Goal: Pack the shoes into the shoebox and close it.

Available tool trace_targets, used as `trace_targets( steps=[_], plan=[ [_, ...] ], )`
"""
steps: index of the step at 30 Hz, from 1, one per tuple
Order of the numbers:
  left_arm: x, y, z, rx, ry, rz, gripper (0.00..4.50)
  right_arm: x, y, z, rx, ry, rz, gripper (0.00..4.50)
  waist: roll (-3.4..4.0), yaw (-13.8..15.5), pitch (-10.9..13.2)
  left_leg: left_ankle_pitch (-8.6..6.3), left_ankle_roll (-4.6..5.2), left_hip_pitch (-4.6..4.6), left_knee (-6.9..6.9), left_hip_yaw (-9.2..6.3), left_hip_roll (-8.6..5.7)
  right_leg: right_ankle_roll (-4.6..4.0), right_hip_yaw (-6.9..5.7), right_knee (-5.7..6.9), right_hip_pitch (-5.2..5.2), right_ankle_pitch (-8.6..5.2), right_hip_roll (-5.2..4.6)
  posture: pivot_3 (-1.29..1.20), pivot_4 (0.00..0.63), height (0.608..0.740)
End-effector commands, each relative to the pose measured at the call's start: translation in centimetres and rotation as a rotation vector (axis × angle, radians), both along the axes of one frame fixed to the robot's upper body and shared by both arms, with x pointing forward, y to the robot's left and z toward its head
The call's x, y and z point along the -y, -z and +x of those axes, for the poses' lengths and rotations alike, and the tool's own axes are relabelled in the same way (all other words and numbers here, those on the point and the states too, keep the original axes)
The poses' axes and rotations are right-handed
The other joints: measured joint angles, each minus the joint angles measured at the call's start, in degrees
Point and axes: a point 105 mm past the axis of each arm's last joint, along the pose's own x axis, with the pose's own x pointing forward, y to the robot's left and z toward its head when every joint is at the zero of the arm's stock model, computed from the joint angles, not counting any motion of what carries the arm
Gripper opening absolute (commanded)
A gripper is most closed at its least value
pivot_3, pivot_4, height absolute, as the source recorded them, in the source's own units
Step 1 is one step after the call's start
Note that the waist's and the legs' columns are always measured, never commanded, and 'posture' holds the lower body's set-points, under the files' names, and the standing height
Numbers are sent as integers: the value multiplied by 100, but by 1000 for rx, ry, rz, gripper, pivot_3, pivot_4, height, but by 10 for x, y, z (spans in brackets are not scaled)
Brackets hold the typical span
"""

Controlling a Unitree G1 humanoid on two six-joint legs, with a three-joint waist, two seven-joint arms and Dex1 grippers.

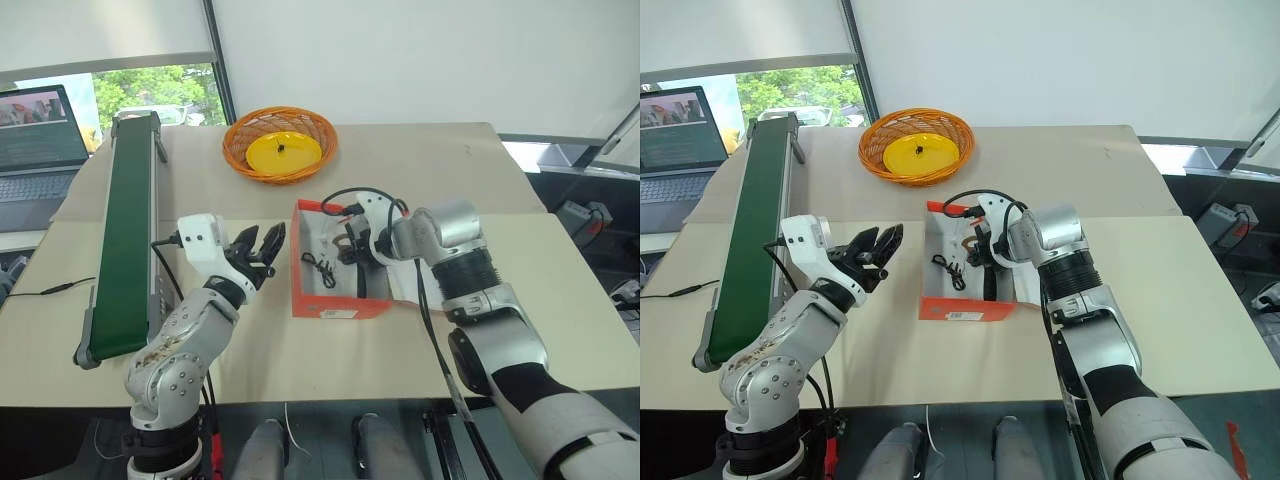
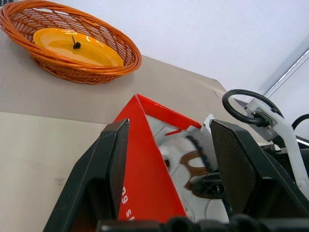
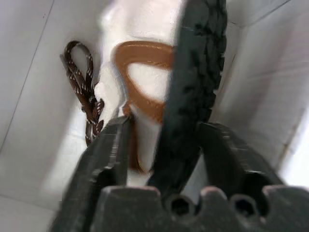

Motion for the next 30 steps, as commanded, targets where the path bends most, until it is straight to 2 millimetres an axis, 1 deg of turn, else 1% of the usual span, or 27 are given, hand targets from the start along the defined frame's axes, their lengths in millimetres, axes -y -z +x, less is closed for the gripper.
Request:
trace_targets(
  steps=[1,2,5,6,9,10,12,14,15,17,18,19,21,23,24,25,28,30],
  plan=[
    [5,-10,-1,40,28,-3,2821,-8,-35,3,75,2,74,4335,0,2,0,0,0,0,0,0,0,0,0,0,0,0,0,0,150,740],
    [6,-10,0,41,33,-3,2821,-12,-52,2,116,-8,80,4472,0,2,0,0,0,-1,0,0,0,0,0,1,-2,0,0,0,150,740],
    [8,-10,1,43,49,-3,2821,-17,-91,-4,206,-31,87,4472,2,-16,1,0,0,-5,0,1,0,0,2,5,-10,0,1,0,150,740],
    [9,-10,1,44,53,-2,2821,-17,-97,-6,222,-33,85,4472,2,-16,1,0,0,-6,0,1,0,0,2,7,-12,0,1,0,150,740],
    [10,-11,2,48,68,9,2821,-21,-129,-13,311,-54,103,4472,2,-2,0,0,0,-2,0,0,1,0,1,9,-9,0,2,0,150,740],
    [11,-11,3,49,71,11,2821,-22,-137,-15,338,-59,110,4472,2,-1,0,0,0,0,0,0,0,0,1,8,-5,0,2,0,150,740],
    [9,-11,5,49,70,22,2821,-26,-154,-19,399,-73,195,4472,2,-1,0,0,0,0,0,0,0,0,1,6,-3,0,1,0,150,740],
    [4,-12,8,50,54,43,2821,-30,-174,-23,532,-120,297,4472,2,0,0,0,0,-1,2,0,0,0,2,9,-6,0,1,0,150,740],
    [1,-13,9,53,42,53,2821,-30,-180,-26,588,-144,328,4472,2,-1,0,0,0,0,2,-1,0,0,1,10,-6,0,2,0,150,740],
    [-7,-14,13,51,2,91,2821,-23,-185,-28,684,-172,365,4472,1,2,0,0,0,0,2,0,0,0,1,10,-6,0,1,0,150,740],
    [-14,-11,17,37,-48,165,2821,-15,-182,-30,696,-186,409,4472,1,17,0,0,0,-1,2,-1,0,0,1,9,-4,0,1,0,150,740],
    [-23,-9,20,24,-103,232,2821,-10,-177,-32,685,-216,453,4472,0,18,0,0,0,0,3,-1,-2,1,1,7,-2,0,0,0,150,740],
    [-44,-8,26,-2,-226,345,2821,-1,-171,-37,720,-294,470,4472,0,20,-1,0,0,2,4,-1,-2,1,0,6,2,0,-1,0,150,740],
    [-68,-9,28,-24,-362,475,2821,2,-165,-43,735,-363,498,4472,0,8,0,0,0,2,4,-1,-3,1,1,6,1,0,0,0,150,740],
    [-79,-14,27,-24,-434,495,2821,5,-161,-47,764,-413,476,4472,1,-17,0,0,0,1,4,-1,-2,1,2,7,-3,0,1,0,150,740],
    [-86,-20,25,-11,-480,498,2821,6,-155,-50,769,-447,471,4472,1,-26,0,0,0,2,3,0,-1,1,3,12,-7,0,2,0,150,740],
    [-93,-37,21,48,-548,530,2821,7,-143,-54,786,-520,450,4472,1,-44,0,0,0,3,2,1,0,2,5,9,-6,-1,2,0,150,740],
    [-101,-43,16,65,-605,521,2821,5,-138,-58,784,-578,449,4472,1,-40,0,0,0,4,2,3,0,2,7,11,-6,-1,2,0,150,740]
  ],
)
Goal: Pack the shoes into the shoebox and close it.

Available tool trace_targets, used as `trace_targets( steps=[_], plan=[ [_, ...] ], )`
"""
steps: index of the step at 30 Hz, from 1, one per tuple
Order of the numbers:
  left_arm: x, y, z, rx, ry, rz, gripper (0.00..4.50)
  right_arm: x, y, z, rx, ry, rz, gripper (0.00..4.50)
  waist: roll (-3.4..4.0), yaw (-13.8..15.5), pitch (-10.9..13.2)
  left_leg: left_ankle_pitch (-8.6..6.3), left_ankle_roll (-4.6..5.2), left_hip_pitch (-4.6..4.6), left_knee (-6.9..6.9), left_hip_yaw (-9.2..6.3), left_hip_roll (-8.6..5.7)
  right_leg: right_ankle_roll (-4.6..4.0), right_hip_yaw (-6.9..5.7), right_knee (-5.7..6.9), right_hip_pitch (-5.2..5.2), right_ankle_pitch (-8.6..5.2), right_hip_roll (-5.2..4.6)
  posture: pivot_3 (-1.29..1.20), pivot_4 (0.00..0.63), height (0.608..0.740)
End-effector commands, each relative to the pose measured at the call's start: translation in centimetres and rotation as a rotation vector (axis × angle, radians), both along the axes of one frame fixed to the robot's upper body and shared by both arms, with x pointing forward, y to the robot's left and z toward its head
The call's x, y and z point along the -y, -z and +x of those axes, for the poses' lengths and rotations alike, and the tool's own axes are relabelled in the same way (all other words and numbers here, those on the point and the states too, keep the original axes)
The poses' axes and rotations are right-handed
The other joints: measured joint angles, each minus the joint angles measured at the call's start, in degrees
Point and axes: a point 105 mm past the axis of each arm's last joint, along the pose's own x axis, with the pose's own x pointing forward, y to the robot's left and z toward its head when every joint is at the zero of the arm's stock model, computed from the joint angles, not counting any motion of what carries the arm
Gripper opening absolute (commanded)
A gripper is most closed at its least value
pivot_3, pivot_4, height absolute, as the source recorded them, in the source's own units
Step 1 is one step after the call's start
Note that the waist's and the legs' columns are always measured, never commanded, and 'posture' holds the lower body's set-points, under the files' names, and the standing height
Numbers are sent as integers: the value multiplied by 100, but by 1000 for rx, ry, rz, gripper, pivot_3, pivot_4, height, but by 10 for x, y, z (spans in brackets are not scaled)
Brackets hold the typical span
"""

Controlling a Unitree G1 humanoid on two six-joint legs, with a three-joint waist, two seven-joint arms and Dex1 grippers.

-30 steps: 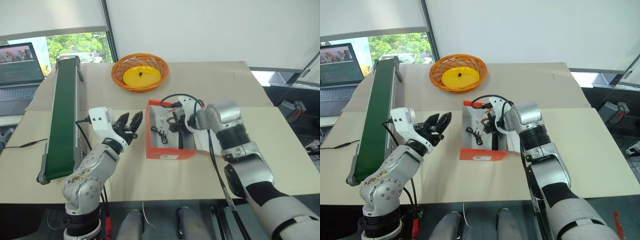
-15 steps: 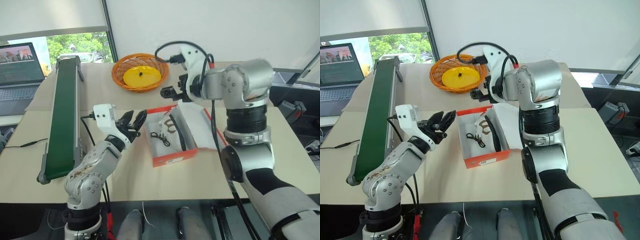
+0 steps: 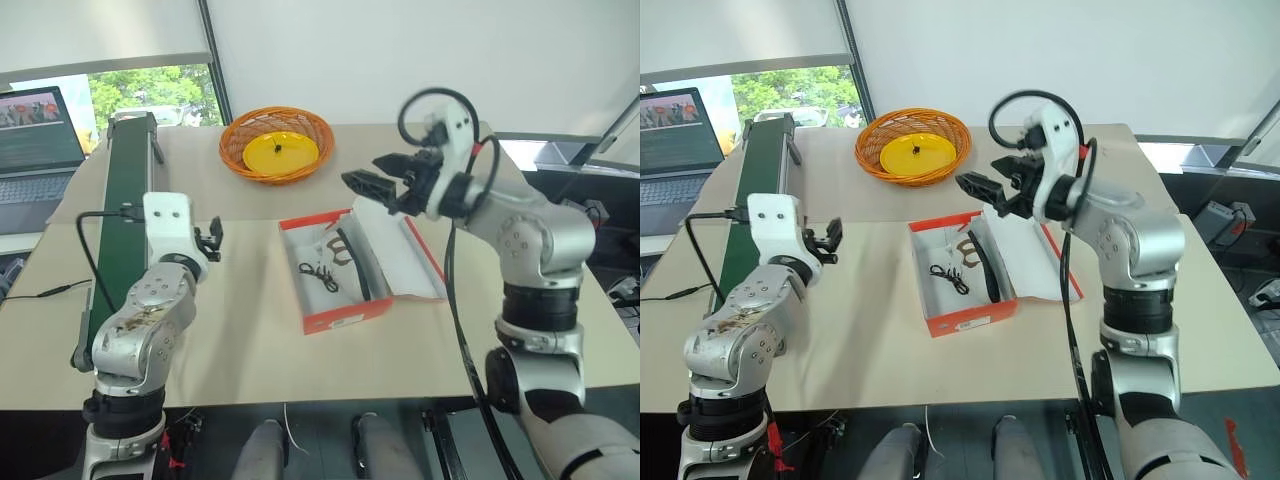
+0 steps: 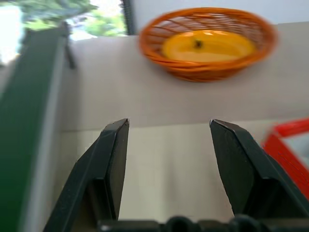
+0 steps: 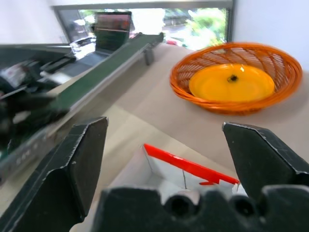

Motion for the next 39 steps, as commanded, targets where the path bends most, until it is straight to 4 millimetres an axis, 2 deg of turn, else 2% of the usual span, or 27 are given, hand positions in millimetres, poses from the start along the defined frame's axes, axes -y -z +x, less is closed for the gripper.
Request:
trace_targets(
  steps=[1,5,8,10,11,15,18,23,31,39],
  plan=[
    [-17,-30,-13,126,-103,34,2821,-11,-13,-16,124,-135,-11,4472,0,7,0,0,0,2,0,0,0,0,0,1,1,0,0,0,150,740],
    [-55,-16,-29,96,-239,-2,2821,-17,-14,-19,149,-201,-8,4472,0,14,0,0,-1,9,0,0,1,0,1,1,6,0,0,0,150,740],
    [-84,-2,-45,66,-328,-36,3544,-21,-14,-19,156,-226,0,4500,0,22,0,0,-1,11,0,2,2,0,2,1,6,0,0,0,150,740],
    [-94,2,-54,56,-365,-28,4345,-24,-11,-21,152,-259,-3,4500,-1,38,0,0,-1,11,0,1,2,0,2,2,6,0,0,0,150,740],
    [-100,4,-59,50,-393,-23,4485,-26,-9,-22,151,-273,-8,4500,0,42,0,0,-1,11,0,1,1,0,2,3,7,0,-1,0,150,740],
    [-116,3,-71,63,-439,-24,4485,-32,3,-25,152,-325,-52,4500,-2,80,-1,1,-3,13,1,0,1,0,1,2,11,0,-1,0,150,740],
    [-117,6,-67,64,-385,-49,4485,-33,13,-22,164,-320,-90,4500,-4,83,-2,1,-4,13,1,0,1,0,1,2,11,0,-1,0,150,740],
    [-108,11,-51,64,-220,-80,4485,-39,23,-22,177,-315,-109,4500,-4,70,-2,2,-5,16,1,2,2,-1,1,4,12,0,-1,0,150,740],
    [-100,3,-21,54,-188,-24,4485,-45,30,-24,171,-269,-91,4500,-5,58,-3,2,-5,17,1,1,1,0,1,7,11,0,-2,0,150,740],
    [-110,6,-7,43,-229,-15,4485,-51,36,-18,177,-222,-101,4500,-5,24,-3,2,-5,18,1,2,2,-1,2,11,7,1,-1,0,150,740]
  ],
)
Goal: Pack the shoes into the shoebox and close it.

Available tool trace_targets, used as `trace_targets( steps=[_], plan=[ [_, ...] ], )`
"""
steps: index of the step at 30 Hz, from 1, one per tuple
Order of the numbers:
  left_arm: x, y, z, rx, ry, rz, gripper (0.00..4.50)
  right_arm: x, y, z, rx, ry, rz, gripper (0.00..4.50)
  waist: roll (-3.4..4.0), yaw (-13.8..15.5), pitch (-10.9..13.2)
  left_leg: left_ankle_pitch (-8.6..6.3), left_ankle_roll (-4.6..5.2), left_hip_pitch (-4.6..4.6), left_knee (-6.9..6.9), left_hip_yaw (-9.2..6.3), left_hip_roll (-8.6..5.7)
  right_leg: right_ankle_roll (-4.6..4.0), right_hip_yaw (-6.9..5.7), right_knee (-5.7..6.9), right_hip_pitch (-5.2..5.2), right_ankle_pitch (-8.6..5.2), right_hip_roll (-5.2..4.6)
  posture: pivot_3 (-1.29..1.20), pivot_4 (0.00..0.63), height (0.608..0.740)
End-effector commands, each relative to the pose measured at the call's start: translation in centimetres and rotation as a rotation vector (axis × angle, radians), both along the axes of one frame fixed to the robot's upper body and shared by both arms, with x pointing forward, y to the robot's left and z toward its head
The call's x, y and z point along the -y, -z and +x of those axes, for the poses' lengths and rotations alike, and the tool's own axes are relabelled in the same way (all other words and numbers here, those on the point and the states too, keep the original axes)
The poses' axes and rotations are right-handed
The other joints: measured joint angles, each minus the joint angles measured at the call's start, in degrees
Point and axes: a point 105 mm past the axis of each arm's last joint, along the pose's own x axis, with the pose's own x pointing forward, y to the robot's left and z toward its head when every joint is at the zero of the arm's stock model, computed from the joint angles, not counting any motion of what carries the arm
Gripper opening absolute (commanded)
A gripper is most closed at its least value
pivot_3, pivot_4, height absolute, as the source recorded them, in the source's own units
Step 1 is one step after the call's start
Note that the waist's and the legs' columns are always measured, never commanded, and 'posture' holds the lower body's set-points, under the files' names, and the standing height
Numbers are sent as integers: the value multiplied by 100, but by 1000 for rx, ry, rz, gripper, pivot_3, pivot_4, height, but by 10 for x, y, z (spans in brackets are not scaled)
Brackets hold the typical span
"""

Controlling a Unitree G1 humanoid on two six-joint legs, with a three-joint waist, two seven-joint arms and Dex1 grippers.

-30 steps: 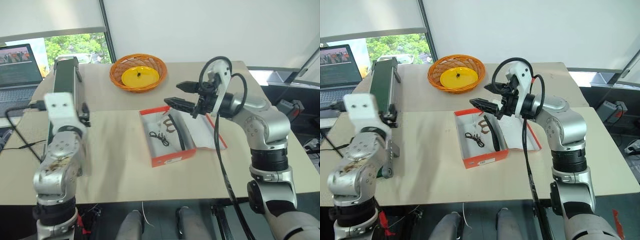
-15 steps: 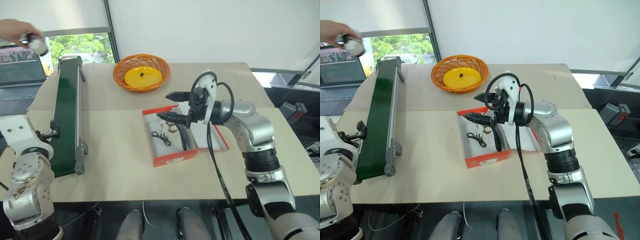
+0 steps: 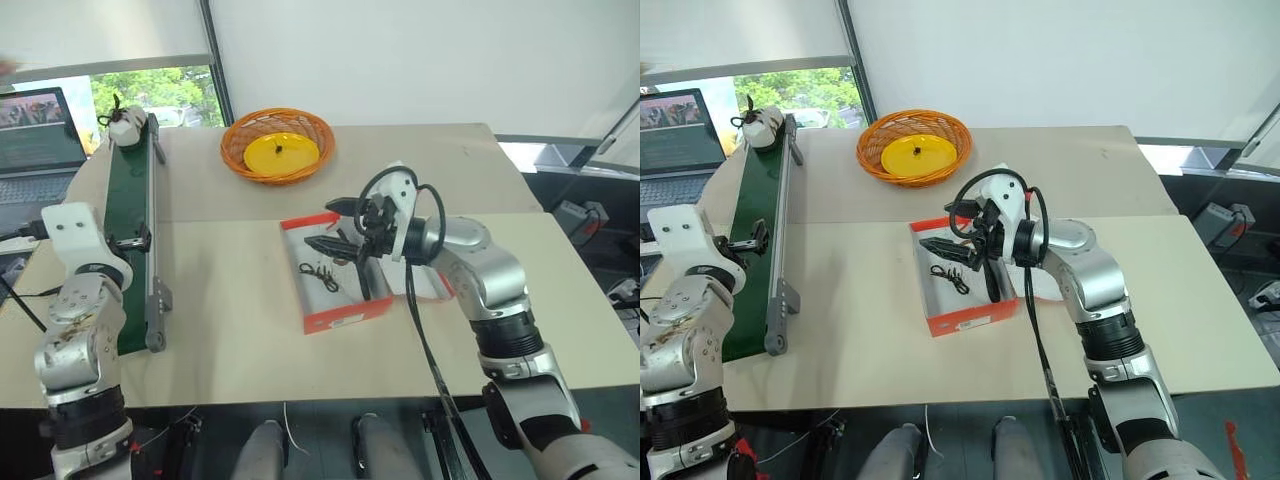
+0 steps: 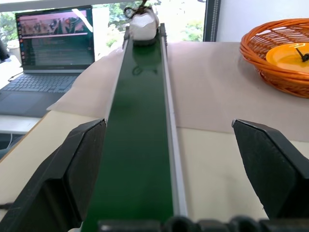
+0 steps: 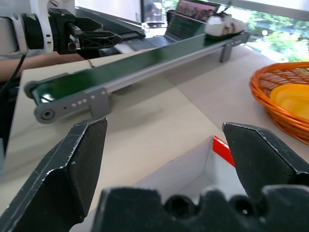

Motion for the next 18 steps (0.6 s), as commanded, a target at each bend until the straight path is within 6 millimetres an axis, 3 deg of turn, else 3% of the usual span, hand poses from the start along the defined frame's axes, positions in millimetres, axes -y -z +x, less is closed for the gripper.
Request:
trace_targets(
  steps=[1,5,18],
  plan=[
    [-16,-13,0,25,-69,66,4485,-5,-8,-3,57,3,21,4500,0,1,0,0,0,1,0,0,0,0,0,1,0,0,0,0,150,740],
    [-30,-12,-2,4,-119,85,4485,-6,-6,-5,49,12,32,4500,0,16,0,0,0,0,0,-1,-1,0,0,1,0,0,-1,0,150,740],
    [-43,2,-7,-18,-101,83,4485,-6,-3,-5,54,13,24,4500,-1,7,0,0,-1,1,0,-1,0,0,0,2,-1,0,-1,0,150,740]
  ],
)
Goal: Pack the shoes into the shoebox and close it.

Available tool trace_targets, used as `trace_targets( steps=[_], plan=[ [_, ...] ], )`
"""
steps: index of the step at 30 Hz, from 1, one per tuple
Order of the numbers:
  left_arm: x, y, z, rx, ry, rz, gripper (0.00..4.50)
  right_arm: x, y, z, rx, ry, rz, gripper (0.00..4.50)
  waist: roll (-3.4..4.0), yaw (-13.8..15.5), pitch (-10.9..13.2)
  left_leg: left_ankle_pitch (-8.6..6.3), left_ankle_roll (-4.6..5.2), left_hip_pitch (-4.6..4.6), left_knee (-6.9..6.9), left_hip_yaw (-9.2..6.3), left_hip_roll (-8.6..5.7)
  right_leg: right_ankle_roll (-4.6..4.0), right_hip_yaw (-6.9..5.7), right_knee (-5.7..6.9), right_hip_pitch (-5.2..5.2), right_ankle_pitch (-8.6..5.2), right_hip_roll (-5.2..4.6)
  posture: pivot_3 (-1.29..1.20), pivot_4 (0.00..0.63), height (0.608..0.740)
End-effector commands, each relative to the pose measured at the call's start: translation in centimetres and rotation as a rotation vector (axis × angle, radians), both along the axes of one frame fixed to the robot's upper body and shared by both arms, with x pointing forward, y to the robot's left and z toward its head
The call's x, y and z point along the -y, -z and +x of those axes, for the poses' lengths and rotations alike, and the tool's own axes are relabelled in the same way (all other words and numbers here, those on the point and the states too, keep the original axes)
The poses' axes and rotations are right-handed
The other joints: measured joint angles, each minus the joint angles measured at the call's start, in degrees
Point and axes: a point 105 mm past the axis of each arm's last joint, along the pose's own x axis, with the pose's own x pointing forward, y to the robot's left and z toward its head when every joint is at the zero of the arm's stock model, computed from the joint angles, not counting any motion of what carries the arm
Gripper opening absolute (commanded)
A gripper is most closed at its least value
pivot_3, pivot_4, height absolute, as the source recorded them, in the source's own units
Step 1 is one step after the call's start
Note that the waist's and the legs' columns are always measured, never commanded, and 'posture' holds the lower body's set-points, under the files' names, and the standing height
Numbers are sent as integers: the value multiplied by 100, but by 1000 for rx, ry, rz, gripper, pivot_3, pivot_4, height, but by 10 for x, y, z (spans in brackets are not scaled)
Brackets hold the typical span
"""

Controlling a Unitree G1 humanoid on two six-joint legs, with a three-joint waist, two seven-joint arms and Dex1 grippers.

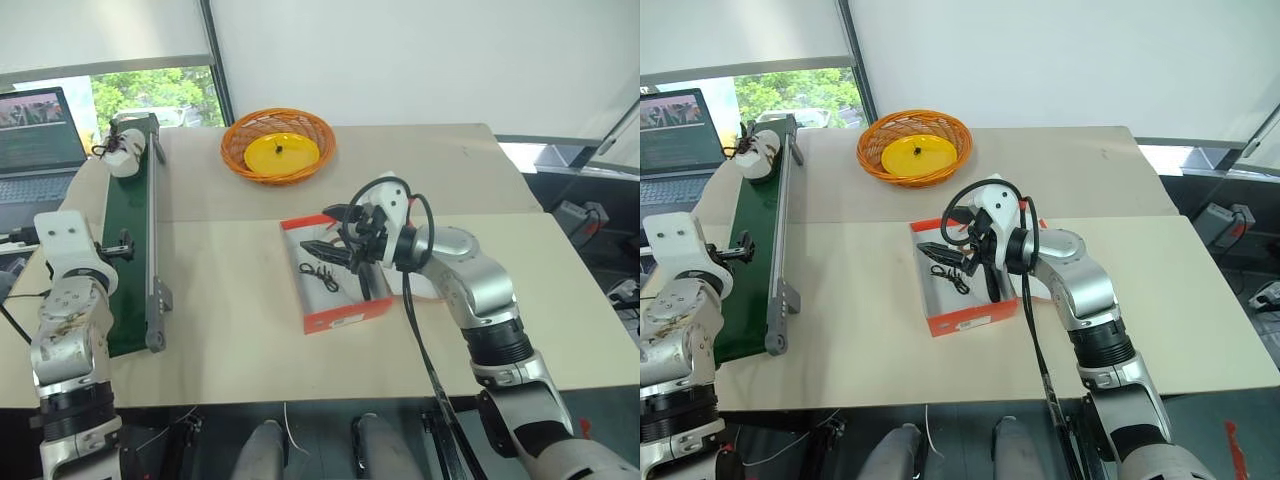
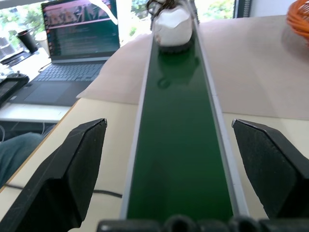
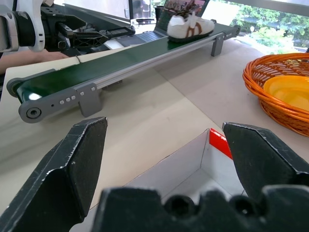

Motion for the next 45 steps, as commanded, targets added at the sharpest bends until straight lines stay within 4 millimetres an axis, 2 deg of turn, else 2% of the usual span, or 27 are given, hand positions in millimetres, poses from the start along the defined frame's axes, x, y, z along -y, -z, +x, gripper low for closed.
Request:
trace_targets(
  steps=[1,12,23,33,37,38,41,43,45],
  plan=[
    [-13,-12,-6,50,-19,34,4485,-3,-15,-6,73,-22,19,4500,0,-1,0,0,0,0,0,0,0,0,0,0,0,0,0,0,150,740],
    [-20,-4,-3,59,-20,18,4485,0,-14,-8,71,-15,11,4500,-1,11,0,0,0,0,0,0,0,0,0,0,1,0,-1,0,150,740],
    [-24,11,9,40,-1,-19,4485,4,-16,-9,77,-9,-8,4500,-2,11,-1,0,0,1,0,0,0,0,0,2,1,0,-1,0,150,740],
    [-8,22,24,12,75,-148,4485,7,-19,-10,83,1,-12,4500,-4,2,-2,0,0,1,0,0,-1,0,0,2,1,0,-2,0,150,740],
    [-6,29,24,-2,73,-209,3608,9,-20,-10,88,10,-18,4500,-4,7,-2,0,0,2,0,0,-1,0,0,5,0,0,-1,0,150,740],
    [-5,30,24,9,74,-239,3163,9,-21,-9,90,13,-21,4500,-4,19,-3,0,0,5,0,0,0,0,0,6,2,0,-1,0,150,740],
    [0,26,28,36,84,-300,2232,11,-23,-9,96,18,-27,4500,-5,61,-3,5,-7,11,1,-1,-1,-1,-1,9,9,1,-2,0,150,740],
    [9,14,31,87,113,-335,1737,11,-25,-8,96,18,-26,4500,-5,81,-4,10,-15,12,2,-2,-1,-3,-3,10,11,4,0,0,150,740],
    [23,-6,35,162,172,-331,1737,11,-27,-9,83,17,-7,4500,-6,101,-4,15,-21,12,2,-4,0,-3,-4,11,11,6,0,0,150,740]
  ],
)
